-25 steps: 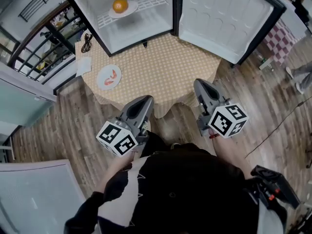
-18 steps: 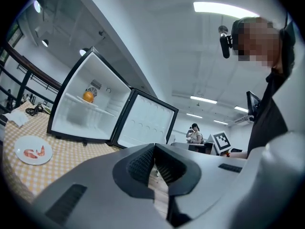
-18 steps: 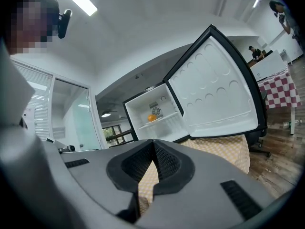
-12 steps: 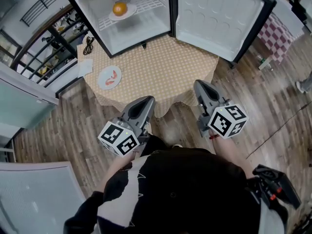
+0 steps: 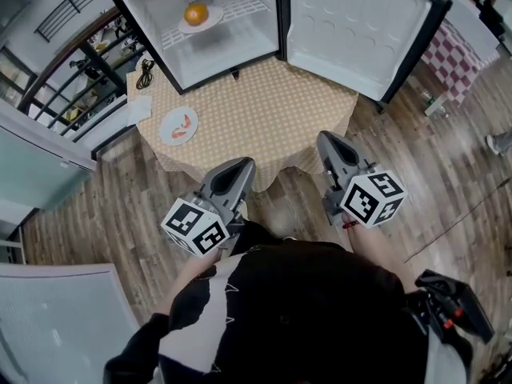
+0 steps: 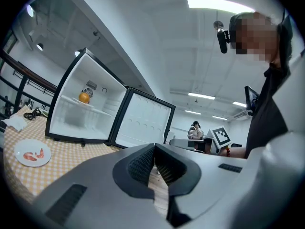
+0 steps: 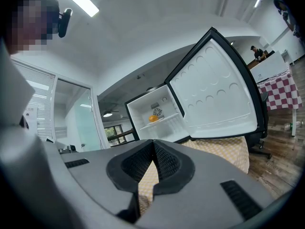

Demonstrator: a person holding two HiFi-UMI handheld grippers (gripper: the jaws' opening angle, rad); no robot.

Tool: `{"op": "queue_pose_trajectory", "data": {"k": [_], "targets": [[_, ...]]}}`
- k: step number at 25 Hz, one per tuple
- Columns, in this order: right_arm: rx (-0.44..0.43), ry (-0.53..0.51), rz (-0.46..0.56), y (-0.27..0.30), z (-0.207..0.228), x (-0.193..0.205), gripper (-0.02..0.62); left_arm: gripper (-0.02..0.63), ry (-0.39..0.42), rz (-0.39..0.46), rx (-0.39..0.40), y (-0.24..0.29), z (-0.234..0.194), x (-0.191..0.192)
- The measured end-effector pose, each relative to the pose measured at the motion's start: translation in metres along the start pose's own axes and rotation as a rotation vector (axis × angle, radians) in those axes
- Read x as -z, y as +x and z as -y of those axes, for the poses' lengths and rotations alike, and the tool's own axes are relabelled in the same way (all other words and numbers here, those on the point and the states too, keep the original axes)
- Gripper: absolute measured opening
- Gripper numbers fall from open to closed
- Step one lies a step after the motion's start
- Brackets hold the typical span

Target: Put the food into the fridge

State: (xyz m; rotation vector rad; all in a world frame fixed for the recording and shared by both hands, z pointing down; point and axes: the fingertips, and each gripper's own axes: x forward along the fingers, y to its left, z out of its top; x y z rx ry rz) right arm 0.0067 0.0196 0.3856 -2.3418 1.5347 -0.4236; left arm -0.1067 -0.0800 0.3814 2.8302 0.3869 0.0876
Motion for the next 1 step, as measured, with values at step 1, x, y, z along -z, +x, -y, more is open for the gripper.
{"op": "queue_pose_trajectory", "data": {"k": [1], "targets": [[-0.001, 0.000, -0.001, -0.0005, 0.0003, 0.0006, 0.017, 0.014, 0.000, 0.001, -0.001, 0.0000, 0.0006, 0.0005]]}}
